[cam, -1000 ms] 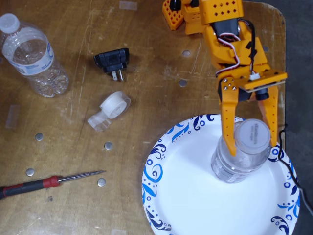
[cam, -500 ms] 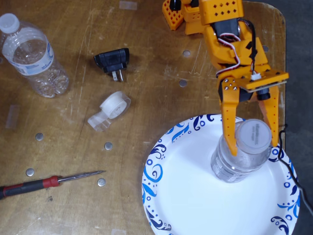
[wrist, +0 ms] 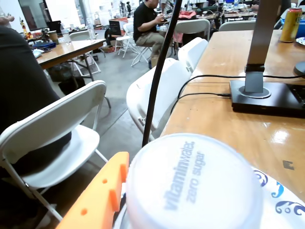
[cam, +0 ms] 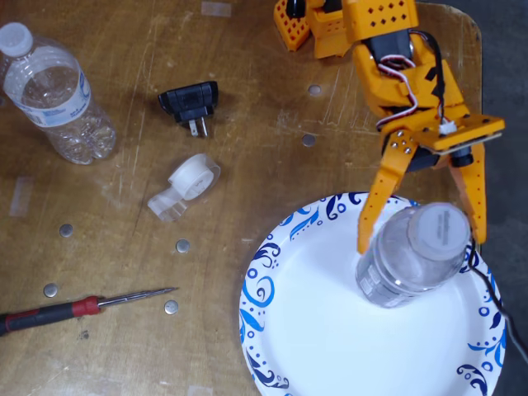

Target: Move the bottles to the plate

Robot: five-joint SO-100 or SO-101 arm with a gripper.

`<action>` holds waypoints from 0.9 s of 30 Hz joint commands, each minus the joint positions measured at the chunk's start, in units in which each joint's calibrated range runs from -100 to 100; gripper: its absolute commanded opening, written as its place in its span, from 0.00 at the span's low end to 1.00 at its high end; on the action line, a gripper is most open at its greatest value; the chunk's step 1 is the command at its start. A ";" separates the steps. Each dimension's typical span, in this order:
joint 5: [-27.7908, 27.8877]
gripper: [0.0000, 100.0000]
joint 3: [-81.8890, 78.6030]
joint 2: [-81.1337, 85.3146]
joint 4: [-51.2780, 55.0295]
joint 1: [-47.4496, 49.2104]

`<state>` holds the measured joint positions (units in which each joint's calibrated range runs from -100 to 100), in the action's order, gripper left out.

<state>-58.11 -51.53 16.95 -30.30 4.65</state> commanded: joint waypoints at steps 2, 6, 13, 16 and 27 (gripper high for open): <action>0.42 0.51 3.69 0.84 -2.25 1.33; -0.05 0.52 3.87 0.84 -5.99 1.55; -2.71 0.51 2.88 6.75 -9.21 1.87; -2.71 0.47 1.17 11.89 -5.65 1.66; -2.61 0.01 -6.67 37.94 25.51 -14.30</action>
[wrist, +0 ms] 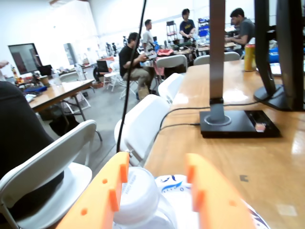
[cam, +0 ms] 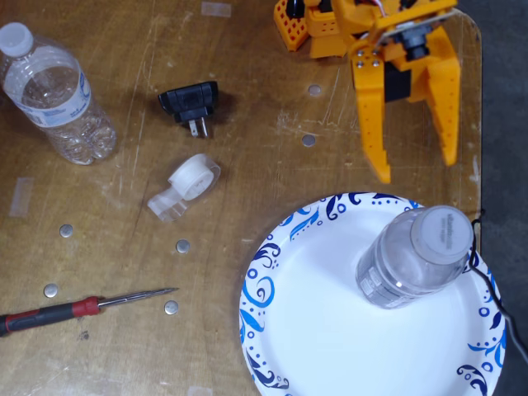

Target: Move the bottles to the plate

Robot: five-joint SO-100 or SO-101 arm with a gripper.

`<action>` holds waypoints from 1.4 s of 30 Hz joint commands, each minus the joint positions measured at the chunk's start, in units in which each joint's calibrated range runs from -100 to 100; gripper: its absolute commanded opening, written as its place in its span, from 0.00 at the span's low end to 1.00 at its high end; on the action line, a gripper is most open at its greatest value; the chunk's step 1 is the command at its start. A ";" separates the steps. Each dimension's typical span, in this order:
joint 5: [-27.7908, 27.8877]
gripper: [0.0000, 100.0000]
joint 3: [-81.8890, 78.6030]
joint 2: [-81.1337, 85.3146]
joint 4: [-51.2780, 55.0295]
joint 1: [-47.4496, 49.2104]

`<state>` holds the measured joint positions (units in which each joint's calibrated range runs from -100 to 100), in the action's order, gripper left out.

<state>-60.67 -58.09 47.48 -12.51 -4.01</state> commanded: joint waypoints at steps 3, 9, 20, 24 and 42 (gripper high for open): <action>-0.05 0.02 0.80 12.72 16.25 -11.68; 1.77 0.02 5.03 19.72 25.91 -31.84; 8.19 0.02 5.93 18.79 25.91 -65.58; 8.03 0.09 6.56 12.97 25.30 -63.10; 7.20 0.35 12.87 -9.37 6.77 -65.05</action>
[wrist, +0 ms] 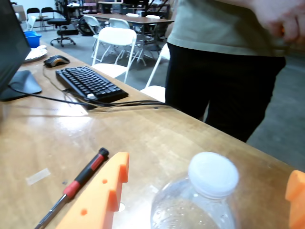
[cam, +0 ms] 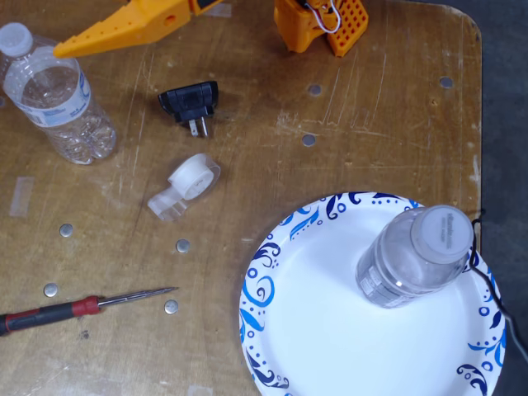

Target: Move the bottles to the plate

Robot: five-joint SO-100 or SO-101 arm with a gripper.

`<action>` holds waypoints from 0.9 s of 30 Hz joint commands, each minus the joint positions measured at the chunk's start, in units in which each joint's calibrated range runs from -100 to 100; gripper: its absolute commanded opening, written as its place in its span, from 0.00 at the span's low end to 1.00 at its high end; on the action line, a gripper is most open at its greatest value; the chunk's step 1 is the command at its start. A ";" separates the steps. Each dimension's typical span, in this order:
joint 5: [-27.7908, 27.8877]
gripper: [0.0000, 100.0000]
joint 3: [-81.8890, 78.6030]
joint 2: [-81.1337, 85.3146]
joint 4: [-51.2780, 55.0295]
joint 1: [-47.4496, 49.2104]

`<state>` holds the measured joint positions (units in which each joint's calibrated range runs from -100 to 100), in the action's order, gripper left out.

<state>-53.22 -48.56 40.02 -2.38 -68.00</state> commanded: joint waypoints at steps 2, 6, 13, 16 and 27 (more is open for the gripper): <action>-0.25 0.35 3.34 -4.27 -6.23 -2.02; -0.25 0.34 3.34 -8.82 -11.02 -3.75; -0.30 0.34 4.87 -12.19 -13.11 -4.50; -0.30 0.34 6.04 -13.96 -13.28 -4.72; -0.30 0.34 7.84 -17.59 -13.54 -4.18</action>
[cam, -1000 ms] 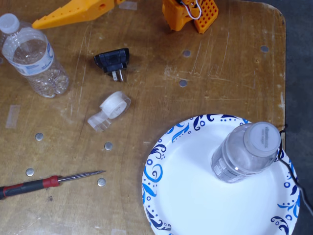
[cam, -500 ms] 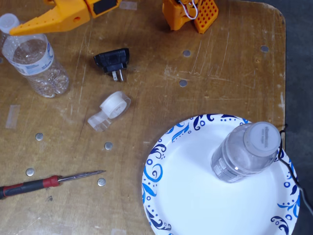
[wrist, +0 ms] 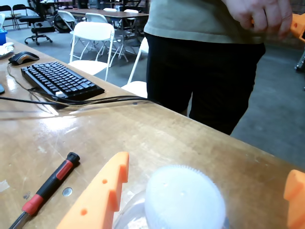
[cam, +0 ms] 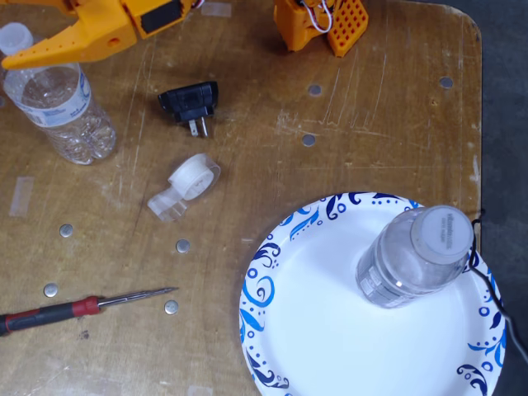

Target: Move the bottles to the plate

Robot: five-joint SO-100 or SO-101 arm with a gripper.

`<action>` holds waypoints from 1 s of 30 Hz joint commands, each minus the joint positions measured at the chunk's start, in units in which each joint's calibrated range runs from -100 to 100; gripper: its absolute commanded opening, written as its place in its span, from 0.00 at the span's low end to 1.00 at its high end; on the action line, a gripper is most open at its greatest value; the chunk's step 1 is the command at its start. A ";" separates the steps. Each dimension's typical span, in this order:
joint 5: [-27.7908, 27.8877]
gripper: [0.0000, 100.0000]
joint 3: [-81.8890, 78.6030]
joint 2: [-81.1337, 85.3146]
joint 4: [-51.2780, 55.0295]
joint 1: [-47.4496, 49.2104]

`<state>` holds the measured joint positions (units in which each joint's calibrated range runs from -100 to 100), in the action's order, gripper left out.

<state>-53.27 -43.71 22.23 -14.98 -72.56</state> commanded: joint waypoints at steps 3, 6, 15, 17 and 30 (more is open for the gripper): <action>-0.25 0.34 2.89 0.20 -0.95 0.49; -0.25 0.33 2.71 0.20 -0.77 0.59; -2.13 0.17 1.90 0.03 -0.16 0.49; -2.50 0.16 1.54 -0.56 -0.77 0.38; -1.76 0.09 2.53 -2.08 -0.95 -0.05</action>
<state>-55.46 -43.62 19.71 -15.32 -73.02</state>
